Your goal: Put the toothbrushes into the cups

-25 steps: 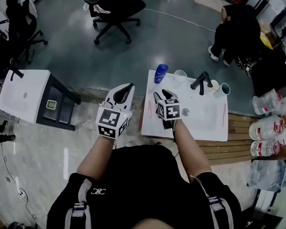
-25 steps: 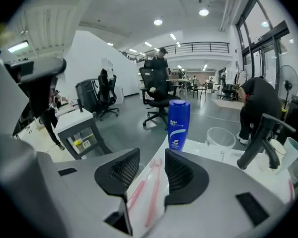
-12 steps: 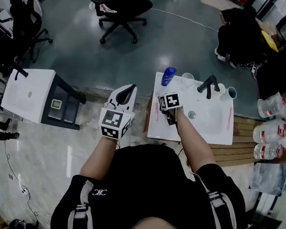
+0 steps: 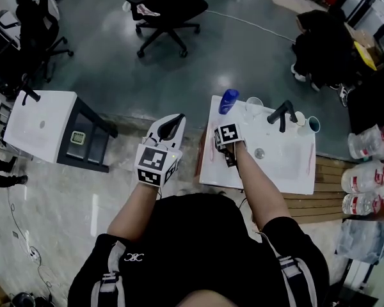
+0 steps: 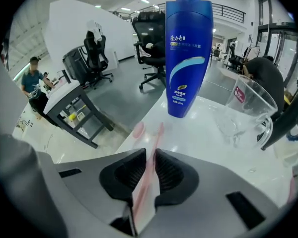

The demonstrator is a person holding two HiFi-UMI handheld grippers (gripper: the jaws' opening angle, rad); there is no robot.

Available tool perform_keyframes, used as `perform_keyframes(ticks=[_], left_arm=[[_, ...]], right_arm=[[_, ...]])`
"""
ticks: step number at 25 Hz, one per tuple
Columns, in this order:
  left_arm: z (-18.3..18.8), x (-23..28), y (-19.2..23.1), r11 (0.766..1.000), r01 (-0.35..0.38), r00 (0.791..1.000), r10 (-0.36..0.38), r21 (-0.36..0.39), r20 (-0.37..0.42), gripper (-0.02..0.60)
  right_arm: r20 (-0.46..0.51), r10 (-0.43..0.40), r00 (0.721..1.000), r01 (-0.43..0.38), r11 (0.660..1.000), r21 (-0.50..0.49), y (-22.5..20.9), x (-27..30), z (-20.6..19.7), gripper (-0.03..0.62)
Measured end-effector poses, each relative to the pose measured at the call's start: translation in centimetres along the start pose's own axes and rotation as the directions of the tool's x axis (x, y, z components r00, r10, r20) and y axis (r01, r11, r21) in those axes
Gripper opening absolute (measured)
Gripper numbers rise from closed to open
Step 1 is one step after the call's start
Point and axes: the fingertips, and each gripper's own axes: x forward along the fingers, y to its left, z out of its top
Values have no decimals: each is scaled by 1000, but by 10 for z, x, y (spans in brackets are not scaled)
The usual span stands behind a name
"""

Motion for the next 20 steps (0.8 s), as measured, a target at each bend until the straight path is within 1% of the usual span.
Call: perform_keyframes(ticks=[2,6,10,13,15,16,18,20], left_arm=[[0,0,-2,1000,2,1000,-2,1,-1,12],[3,-4,-7,1000,10,1000,-10,4,7,12],[4,-5,-10,1000,22,1000,-22,4,12,12],[4,-4,-17,999,40,999,-40,2,12,12],[4,-2,-24,998,56,998,-56,4,12,12],[4,-2,-28,998,65,998,-65,5,13,12],[6,1,-36,996,83,996,-83,8,13,12],[7,6,-45,995,103,995,-103,11,14,12]], right_arm=[[4,-3,1000,3,1000,11,-1,-1,-1,57],[46,-2,999,1,1000,29,-1,-13,-4,55],[149,12,989,-24,997,76,-2,-38,5,55],[254,13,967,-43,993,112,-4,-67,15,55],[349,17,937,-67,989,132,-4,-93,23,55],[404,22,914,-84,987,138,-3,-106,28,54],[511,28,859,-117,983,144,-4,-132,36,54],[594,9,805,-121,981,149,-9,-161,43,54]])
